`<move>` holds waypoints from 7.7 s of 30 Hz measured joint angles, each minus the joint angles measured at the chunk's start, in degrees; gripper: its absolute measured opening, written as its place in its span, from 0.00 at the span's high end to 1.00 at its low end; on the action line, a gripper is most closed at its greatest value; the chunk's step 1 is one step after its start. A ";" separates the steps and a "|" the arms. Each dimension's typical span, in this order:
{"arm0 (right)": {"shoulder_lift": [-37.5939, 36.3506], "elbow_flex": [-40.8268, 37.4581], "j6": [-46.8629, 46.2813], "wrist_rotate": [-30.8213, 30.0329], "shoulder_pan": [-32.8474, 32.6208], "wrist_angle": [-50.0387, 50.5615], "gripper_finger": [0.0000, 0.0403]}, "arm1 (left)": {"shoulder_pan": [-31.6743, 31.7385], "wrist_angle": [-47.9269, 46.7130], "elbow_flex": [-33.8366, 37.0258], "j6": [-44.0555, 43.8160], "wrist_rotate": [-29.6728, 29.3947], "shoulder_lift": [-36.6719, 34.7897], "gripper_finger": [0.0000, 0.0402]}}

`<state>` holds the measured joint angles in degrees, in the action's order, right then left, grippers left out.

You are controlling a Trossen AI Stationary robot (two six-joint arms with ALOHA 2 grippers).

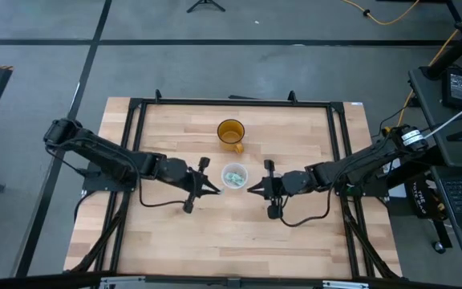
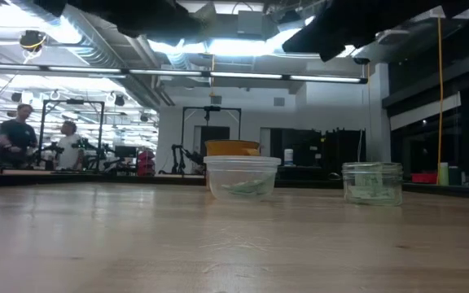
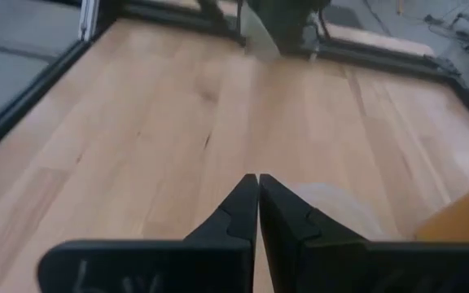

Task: Pick and place Stevia / Truvia into bins
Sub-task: Put the green stevia packet into the glass container, then return to Home Position

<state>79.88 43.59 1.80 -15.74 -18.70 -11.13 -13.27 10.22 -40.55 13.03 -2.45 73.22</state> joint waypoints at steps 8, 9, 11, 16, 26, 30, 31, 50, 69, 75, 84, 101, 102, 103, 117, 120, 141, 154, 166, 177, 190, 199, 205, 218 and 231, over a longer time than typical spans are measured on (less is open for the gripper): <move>0.00 0.00 5.05 -0.01 0.87 -7.39 0.95 | 3.53 12.77 6.43 0.81 0.98 0.02 0.96; 0.00 0.00 5.96 -0.02 1.06 -8.18 0.95 | 3.89 12.76 6.62 0.83 1.00 0.02 0.96; 0.00 0.00 6.97 -0.03 1.50 -10.25 0.95 | 4.47 12.83 6.63 1.23 1.03 0.02 0.96; 0.00 0.00 9.30 -0.05 2.21 -11.78 0.95 | 5.70 15.59 6.63 2.96 4.05 0.02 0.96; 0.00 0.00 10.89 -0.03 2.73 -13.62 0.73 | 8.15 19.57 6.61 3.81 11.17 0.63 0.96; 0.00 0.00 9.80 -0.05 3.77 -14.81 0.65 | 8.64 23.39 6.61 3.77 11.16 3.02 0.96; 0.00 0.00 8.81 -0.05 4.07 -14.84 0.64 | 8.67 24.27 6.61 3.76 11.16 3.77 0.96; 0.60 0.06 7.61 3.77 4.87 -15.31 0.60 | 8.63 27.79 3.58 4.25 11.16 8.91 0.96; 5.84 5.22 10.88 3.84 5.03 -16.20 0.60 | 8.63 28.35 2.11 4.27 11.14 8.89 0.96; 5.81 5.22 10.81 3.85 5.03 -16.00 0.69 | 8.63 28.39 2.11 4.27 11.07 8.89 0.96; 5.73 5.22 10.85 3.99 4.98 -15.56 0.97 | 8.63 28.17 2.11 4.21 11.07 8.88 0.96; 1.38 5.22 11.91 3.18 3.36 -9.06 0.99 | 6.99 27.01 2.11 2.61 3.23 8.40 0.84; 0.84 5.22 11.90 3.19 3.10 -8.04 0.99 | 6.85 26.60 2.11 2.61 2.91 8.14 0.83; 0.33 5.22 11.84 3.19 2.95 -7.00 0.99 | 6.66 25.91 2.11 2.58 2.73 7.66 0.82; -6.55 5.22 4.78 -8.97 -0.36 9.29 0.99 | 3.82 -4.50 2.11 -2.07 -9.83 -9.19 0.80; -7.58 5.22 0.94 -13.78 -0.70 14.55 0.99 | 3.36 -10.52 2.11 -5.35 -12.33 -12.66 0.81; -7.28 10.93 -29.56 -16.85 0.22 48.91 1.00 | 3.23 -24.20 2.13 -10.97 -17.79 -11.51 0.82; -2.74 8.68 -37.81 -11.03 0.20 48.68 1.00 | 3.23 -23.66 2.18 -11.27 -17.95 -3.91 0.81; 4.09 8.63 -42.43 -8.09 -0.44 49.12 1.00 | 3.23 -23.78 2.22 -11.28 -18.06 -2.56 0.82; 8.04 8.63 -43.78 -6.83 -0.50 48.78 0.99 | 3.23 -23.76 2.22 -11.38 -18.65 -2.56 0.84; 8.63 8.63 -44.14 -6.45 -0.49 50.52 0.88 | 3.23 -23.76 2.20 -11.40 -18.69 -2.59 0.84; 8.44 8.64 -41.80 -6.45 -0.49 50.98 0.87 | 3.23 -23.76 2.18 -11.38 -18.72 -2.59 0.85; 6.54 11.83 -39.56 -7.05 -0.48 53.85 0.87 | 3.24 -23.73 2.18 -11.34 -18.72 -2.64 0.85; -5.16 11.59 -24.07 -10.27 -0.66 51.56 0.98 | 3.26 -24.58 2.13 -5.95 -18.44 -5.36 0.89; -22.17 -9.46 -13.88 -12.91 -0.22 26.81 0.99 | 11.26 -15.92 14.25 -4.06 -9.42 -23.16 1.00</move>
<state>57.71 34.13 -12.08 -28.65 -18.92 15.68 -2.01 -5.70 -26.29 8.97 -11.87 50.06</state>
